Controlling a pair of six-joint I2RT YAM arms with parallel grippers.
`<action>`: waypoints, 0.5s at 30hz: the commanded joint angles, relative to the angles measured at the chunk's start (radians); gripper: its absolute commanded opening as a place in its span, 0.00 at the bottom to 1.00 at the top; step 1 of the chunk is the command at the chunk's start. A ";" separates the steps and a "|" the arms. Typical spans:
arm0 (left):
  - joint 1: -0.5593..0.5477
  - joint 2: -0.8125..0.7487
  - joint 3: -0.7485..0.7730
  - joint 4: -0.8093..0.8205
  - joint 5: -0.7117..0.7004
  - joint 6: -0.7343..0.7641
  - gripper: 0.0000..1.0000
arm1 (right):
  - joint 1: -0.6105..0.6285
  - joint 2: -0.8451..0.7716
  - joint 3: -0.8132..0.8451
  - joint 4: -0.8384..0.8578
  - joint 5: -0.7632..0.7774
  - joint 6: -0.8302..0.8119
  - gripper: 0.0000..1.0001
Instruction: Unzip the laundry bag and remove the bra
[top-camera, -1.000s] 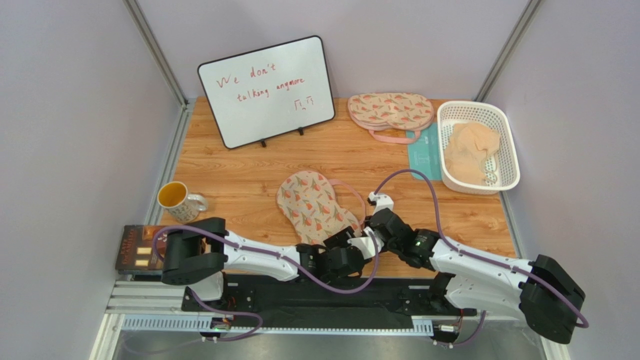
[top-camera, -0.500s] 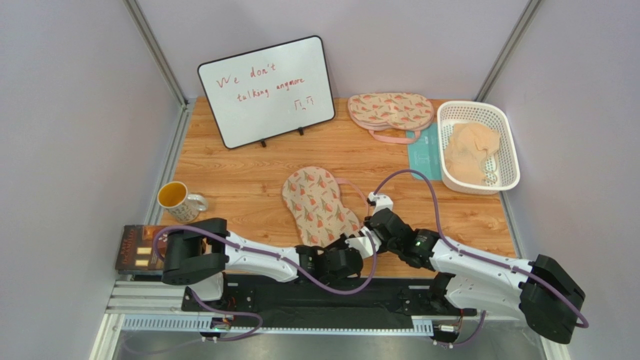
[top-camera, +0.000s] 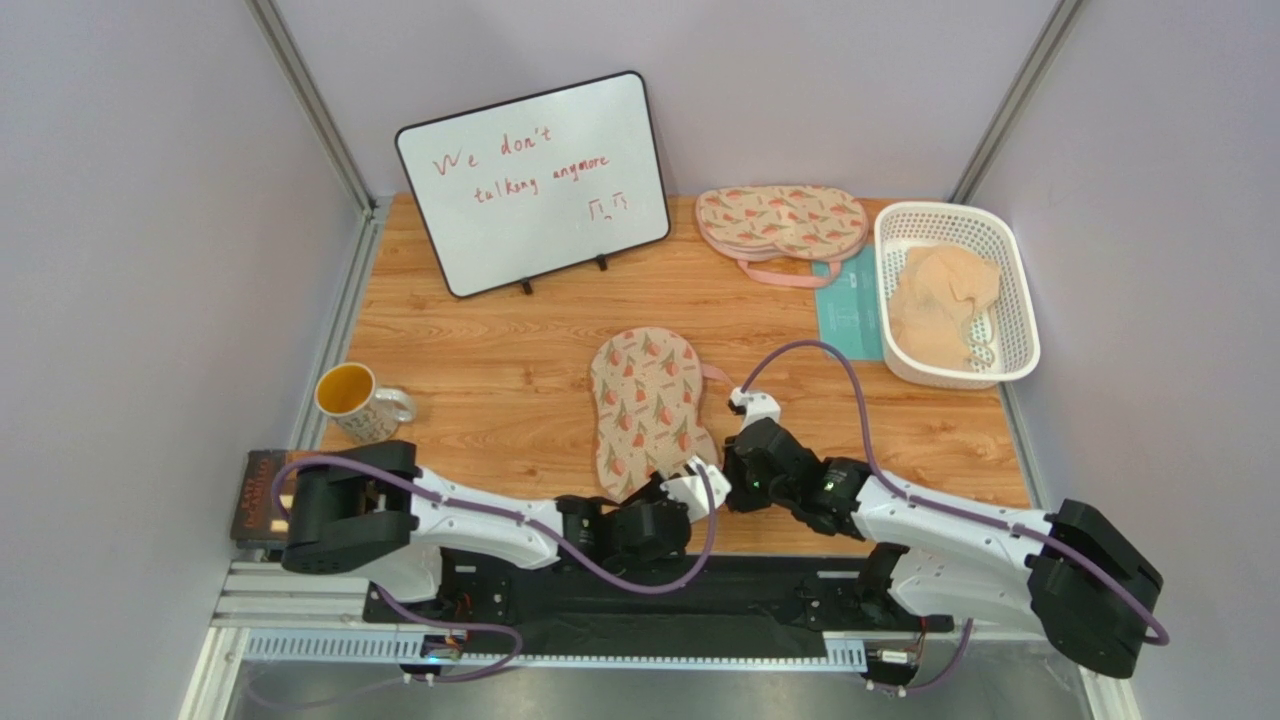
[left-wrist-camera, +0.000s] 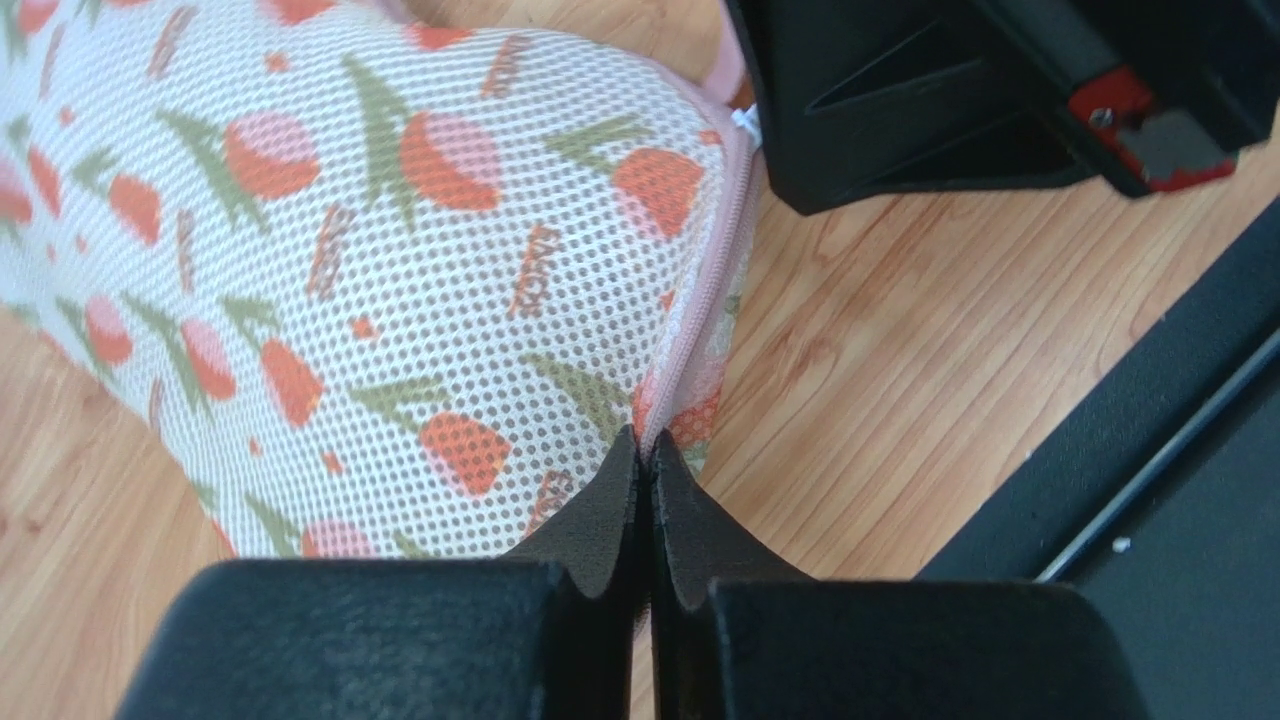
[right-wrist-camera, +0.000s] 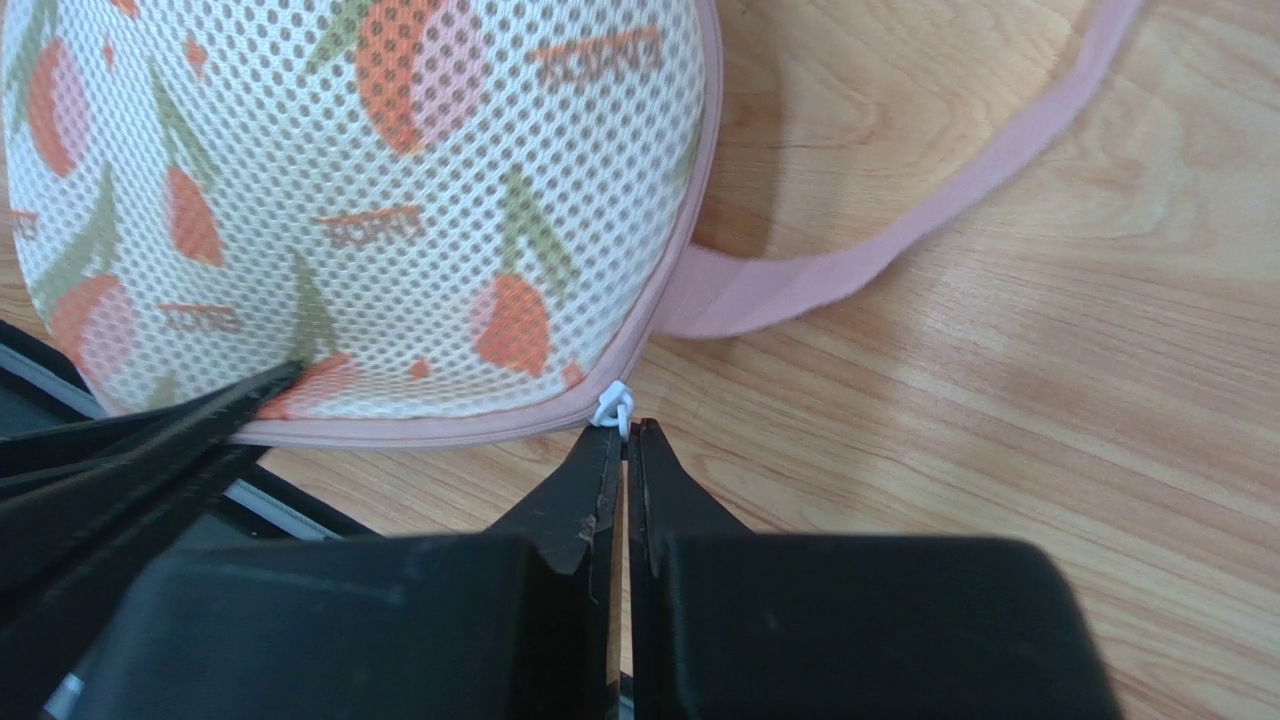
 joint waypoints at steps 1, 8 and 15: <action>-0.001 -0.104 -0.081 -0.055 0.010 -0.053 0.00 | -0.017 0.020 0.028 0.018 0.038 -0.021 0.00; -0.006 -0.253 -0.154 -0.147 -0.035 -0.103 0.00 | -0.042 0.046 0.052 0.018 0.035 -0.041 0.00; -0.006 -0.396 -0.228 -0.242 -0.062 -0.140 0.00 | -0.065 0.074 0.069 0.023 0.024 -0.058 0.00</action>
